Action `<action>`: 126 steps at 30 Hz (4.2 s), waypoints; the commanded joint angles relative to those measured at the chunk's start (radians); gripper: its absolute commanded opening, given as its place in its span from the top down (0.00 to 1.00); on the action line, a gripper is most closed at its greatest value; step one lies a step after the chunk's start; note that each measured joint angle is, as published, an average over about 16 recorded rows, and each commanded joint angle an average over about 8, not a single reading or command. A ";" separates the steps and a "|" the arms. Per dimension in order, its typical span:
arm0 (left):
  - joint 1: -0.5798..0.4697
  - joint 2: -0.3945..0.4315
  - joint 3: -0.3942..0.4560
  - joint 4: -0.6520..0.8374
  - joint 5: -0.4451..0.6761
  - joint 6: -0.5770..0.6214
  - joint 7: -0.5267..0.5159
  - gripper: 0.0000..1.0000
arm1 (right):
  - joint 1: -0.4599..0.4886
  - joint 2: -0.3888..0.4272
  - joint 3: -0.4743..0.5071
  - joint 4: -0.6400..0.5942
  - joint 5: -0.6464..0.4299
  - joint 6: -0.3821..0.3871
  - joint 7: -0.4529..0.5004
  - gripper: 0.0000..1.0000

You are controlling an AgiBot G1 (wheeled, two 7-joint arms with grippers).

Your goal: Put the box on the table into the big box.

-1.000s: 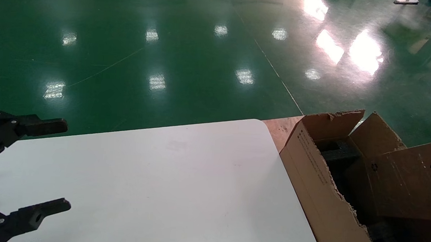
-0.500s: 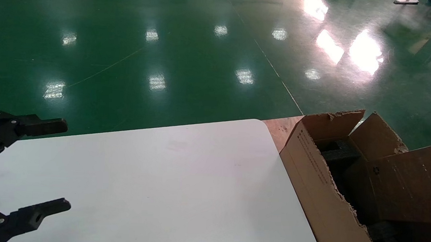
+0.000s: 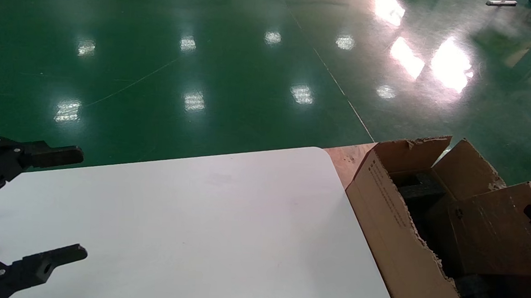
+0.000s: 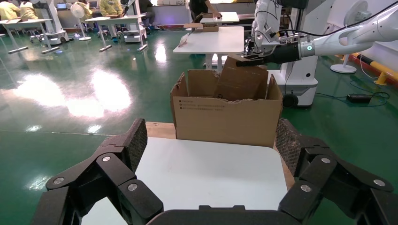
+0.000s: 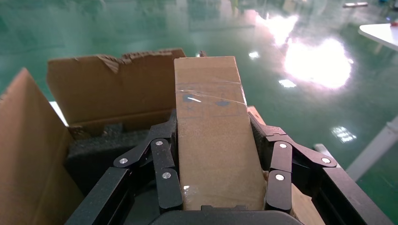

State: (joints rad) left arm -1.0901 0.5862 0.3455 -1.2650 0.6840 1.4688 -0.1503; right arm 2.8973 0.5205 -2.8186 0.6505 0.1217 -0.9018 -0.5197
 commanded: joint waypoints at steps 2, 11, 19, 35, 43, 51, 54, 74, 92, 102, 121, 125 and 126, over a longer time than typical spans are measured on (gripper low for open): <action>0.000 0.000 0.000 0.000 0.000 0.000 0.000 0.00 | 0.001 -0.005 -0.002 0.008 -0.013 0.041 0.007 1.00; 0.000 0.000 0.000 0.000 0.000 0.000 0.000 0.00 | 0.001 -0.023 -0.006 0.052 -0.045 0.146 0.030 0.00; 0.000 0.000 0.000 0.000 0.000 0.000 0.000 0.00 | 0.000 -0.026 -0.007 0.056 -0.054 0.162 0.031 0.00; 0.000 0.000 0.000 0.000 0.000 0.000 0.000 0.00 | -0.003 -0.022 -0.006 0.050 -0.046 0.146 0.029 0.00; 0.000 0.000 0.000 0.000 0.000 0.000 0.000 0.00 | -0.039 -0.040 0.035 0.113 -0.035 0.134 0.014 0.00; 0.000 0.000 0.000 0.001 0.000 0.000 0.000 0.00 | -0.071 -0.082 0.106 0.277 -0.017 0.152 -0.030 0.00; 0.000 0.000 0.000 0.001 0.000 0.000 0.000 0.00 | -0.084 -0.099 0.131 0.340 -0.014 0.165 -0.043 0.00; 0.000 0.000 0.000 0.001 -0.001 -0.001 0.001 0.00 | -0.130 -0.235 0.243 0.720 -0.045 0.293 -0.085 0.00; 0.000 0.000 0.000 0.001 -0.001 -0.001 0.001 0.00 | -0.360 -0.353 0.556 0.697 -0.155 0.168 0.025 0.00; 0.000 0.000 0.001 0.001 -0.001 -0.001 0.001 0.00 | -0.643 -0.503 0.939 0.685 -0.290 0.021 0.157 0.00; 0.000 0.000 0.001 0.001 -0.001 -0.001 0.001 0.00 | -1.180 -0.789 1.667 0.662 -0.546 -0.259 0.407 0.00; 0.000 0.000 0.001 0.001 -0.001 -0.001 0.001 0.00 | -1.292 -0.849 1.819 0.657 -0.599 -0.317 0.460 0.00; 0.000 0.000 0.001 0.001 -0.001 -0.001 0.001 0.00 | -1.321 -0.864 1.858 0.655 -0.613 -0.332 0.473 0.00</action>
State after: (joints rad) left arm -1.0902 0.5857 0.3464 -1.2637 0.6829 1.4681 -0.1494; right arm 1.5766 -0.3437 -0.9605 1.3059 -0.4911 -1.2342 -0.0466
